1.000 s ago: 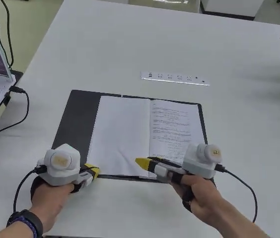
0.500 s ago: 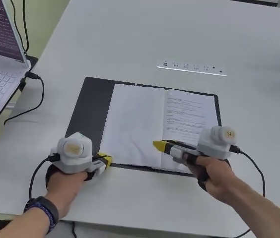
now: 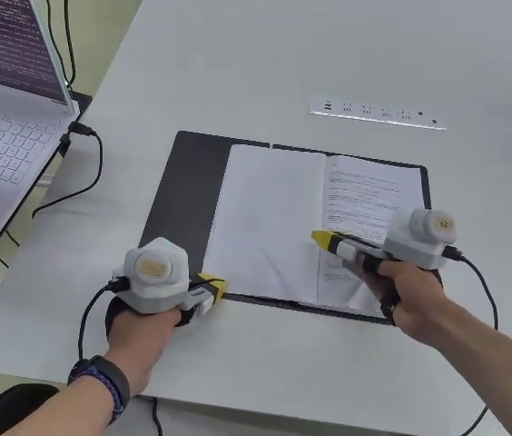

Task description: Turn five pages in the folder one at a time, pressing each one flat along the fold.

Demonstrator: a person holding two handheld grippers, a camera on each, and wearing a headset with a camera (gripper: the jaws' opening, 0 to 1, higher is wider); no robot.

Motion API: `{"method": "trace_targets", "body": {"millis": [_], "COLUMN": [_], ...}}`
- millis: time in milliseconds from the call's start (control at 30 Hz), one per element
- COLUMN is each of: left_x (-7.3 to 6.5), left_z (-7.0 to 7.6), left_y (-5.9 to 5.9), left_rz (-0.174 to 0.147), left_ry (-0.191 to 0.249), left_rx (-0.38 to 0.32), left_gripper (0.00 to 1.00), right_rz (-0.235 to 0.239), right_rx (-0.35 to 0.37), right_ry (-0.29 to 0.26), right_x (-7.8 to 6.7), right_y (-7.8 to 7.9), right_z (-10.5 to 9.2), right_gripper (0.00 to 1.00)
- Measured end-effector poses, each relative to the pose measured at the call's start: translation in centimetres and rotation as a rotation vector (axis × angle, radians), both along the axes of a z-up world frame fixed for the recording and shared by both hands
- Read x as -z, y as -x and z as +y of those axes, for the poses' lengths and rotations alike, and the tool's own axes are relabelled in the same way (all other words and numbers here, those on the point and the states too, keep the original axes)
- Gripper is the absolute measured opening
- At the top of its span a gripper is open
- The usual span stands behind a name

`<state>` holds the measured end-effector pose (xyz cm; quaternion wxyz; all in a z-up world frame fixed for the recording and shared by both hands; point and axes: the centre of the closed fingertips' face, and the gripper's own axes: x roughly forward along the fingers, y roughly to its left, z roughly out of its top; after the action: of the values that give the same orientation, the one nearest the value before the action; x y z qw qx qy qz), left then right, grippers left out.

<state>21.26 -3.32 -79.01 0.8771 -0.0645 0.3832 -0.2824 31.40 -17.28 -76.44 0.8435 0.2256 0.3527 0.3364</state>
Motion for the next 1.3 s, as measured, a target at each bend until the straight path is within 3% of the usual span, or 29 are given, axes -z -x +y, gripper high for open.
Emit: {"method": "trace_targets", "body": {"millis": [400,700,1133,1300], "left_x": [0.2,0.2,0.2,0.2], "left_z": [-0.1,-0.1,-0.1,-0.1], "left_y": [-0.2,-0.4,-0.4,-0.3], "left_rz": [0.001,0.002,0.001,-0.005], "left_ry": [-0.009,-0.011,-0.008,-0.015], "left_rx": [0.018,0.028,0.033,0.052], "left_gripper": [0.00,0.00,0.00,0.00], "right_rz": [0.005,-0.004,0.021,0.013], "right_rx": [0.035,0.048,0.174,0.220], "right_ry": [0.000,-0.038,-0.122,-0.142], "right_x": [1.2,1.1,1.1,0.3], "right_y": [-1.7,-3.0,-6.5,-6.9], "right_z": [-0.3,-0.1,-0.4,0.2], "right_gripper": [0.01,0.00,0.00,0.00]}}
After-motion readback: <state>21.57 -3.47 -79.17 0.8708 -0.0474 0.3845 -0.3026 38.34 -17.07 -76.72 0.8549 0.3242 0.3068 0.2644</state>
